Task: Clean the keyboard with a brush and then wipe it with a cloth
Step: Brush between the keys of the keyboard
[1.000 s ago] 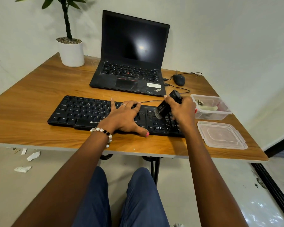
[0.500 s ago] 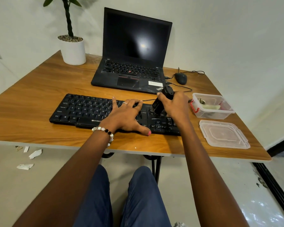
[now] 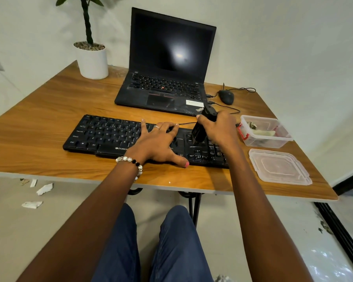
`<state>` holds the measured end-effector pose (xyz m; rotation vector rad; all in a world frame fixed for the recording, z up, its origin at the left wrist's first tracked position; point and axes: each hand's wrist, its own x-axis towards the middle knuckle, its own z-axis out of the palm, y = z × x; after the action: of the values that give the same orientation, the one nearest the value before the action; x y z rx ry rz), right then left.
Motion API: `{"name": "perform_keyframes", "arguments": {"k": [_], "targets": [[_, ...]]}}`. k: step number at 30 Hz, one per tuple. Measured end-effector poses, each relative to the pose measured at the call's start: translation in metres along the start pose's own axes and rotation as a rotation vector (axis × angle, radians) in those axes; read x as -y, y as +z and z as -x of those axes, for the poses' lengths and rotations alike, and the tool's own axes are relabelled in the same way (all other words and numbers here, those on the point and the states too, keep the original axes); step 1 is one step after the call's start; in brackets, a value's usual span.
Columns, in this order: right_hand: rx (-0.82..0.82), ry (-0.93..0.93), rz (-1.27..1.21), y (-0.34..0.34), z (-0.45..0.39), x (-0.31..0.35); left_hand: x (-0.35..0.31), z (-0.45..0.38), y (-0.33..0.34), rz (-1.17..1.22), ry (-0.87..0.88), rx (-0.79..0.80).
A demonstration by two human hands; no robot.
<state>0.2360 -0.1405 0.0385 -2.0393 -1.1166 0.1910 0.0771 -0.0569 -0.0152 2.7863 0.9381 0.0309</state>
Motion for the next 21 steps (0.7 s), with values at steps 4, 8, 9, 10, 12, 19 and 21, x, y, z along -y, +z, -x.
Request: {"name": "perform_keyframes", "arguments": {"k": [4,8,9,10,12,19,21], "targets": [[0.127,0.103,-0.097,-0.016,-0.005,-0.006,0.000,0.000,-0.001,-0.005,-0.003,0.001],[-0.139,0.100,-0.132,-0.007,-0.007,-0.010,0.001,0.001,0.000,-0.003,0.001,-0.004],[-0.166,0.091,-0.117,-0.004,-0.005,-0.011,0.001,0.001,-0.001,-0.002,0.002,-0.005],[-0.162,0.079,-0.105,0.000,-0.003,-0.012,0.000,0.001,-0.001,-0.003,0.003,-0.005],[-0.130,0.062,-0.061,0.001,0.001,-0.013,0.000,0.001,-0.001,-0.003,0.003,-0.005],[0.023,0.133,-0.061,-0.019,-0.005,-0.011,-0.001,0.002,-0.001,-0.001,0.002,-0.007],[-0.078,0.112,-0.124,-0.015,-0.003,-0.010,-0.001,0.002,-0.002,0.002,0.002,-0.009]]}}
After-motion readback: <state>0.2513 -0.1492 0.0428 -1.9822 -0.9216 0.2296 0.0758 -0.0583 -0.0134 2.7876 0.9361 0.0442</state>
